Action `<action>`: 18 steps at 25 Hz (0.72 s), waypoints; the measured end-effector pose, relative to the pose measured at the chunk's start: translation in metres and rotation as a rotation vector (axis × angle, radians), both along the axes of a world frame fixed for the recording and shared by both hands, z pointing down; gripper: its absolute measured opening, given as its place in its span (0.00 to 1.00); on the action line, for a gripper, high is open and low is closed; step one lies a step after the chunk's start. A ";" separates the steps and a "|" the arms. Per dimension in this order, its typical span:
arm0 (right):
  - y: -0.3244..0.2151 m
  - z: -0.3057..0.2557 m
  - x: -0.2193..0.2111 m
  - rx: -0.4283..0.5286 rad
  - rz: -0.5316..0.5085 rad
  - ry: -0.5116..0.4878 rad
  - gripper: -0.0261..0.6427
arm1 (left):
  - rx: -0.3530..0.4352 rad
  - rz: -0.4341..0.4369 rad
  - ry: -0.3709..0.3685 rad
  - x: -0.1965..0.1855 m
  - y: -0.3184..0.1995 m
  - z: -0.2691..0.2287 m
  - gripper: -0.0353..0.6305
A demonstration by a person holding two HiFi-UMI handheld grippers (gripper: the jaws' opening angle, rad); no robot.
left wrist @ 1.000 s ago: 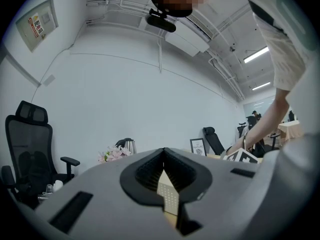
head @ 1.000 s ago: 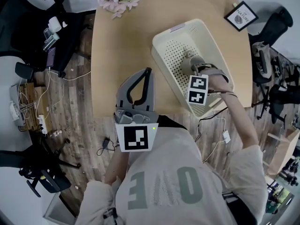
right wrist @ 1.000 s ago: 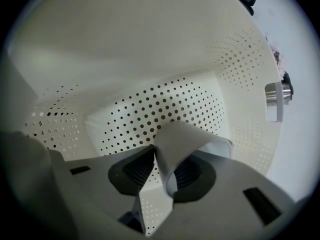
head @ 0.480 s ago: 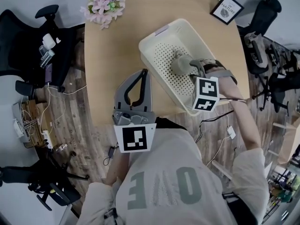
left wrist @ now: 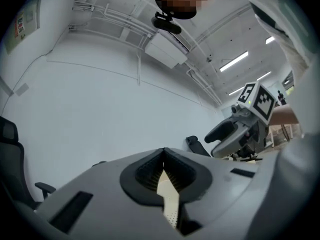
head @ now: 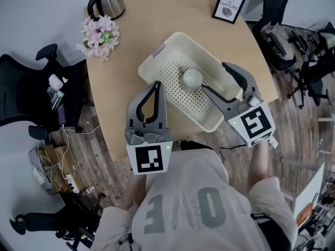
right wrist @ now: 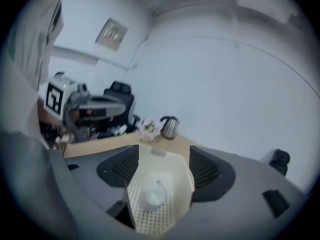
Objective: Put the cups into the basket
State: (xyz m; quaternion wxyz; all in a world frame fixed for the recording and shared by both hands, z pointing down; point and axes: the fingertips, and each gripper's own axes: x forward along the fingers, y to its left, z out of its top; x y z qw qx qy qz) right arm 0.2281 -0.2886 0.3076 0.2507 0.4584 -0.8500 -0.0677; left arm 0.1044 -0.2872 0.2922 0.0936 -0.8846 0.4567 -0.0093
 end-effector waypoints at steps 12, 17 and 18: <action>0.051 -0.035 0.061 0.315 0.455 -0.486 0.04 | 0.076 0.098 0.050 0.049 0.009 -0.039 0.07; 0.054 -0.013 0.055 0.260 0.469 -0.463 0.04 | 0.060 0.149 0.014 0.067 0.020 -0.030 0.07; 0.054 -0.010 0.055 0.256 0.470 -0.451 0.04 | 0.058 0.156 0.003 0.070 0.021 -0.028 0.07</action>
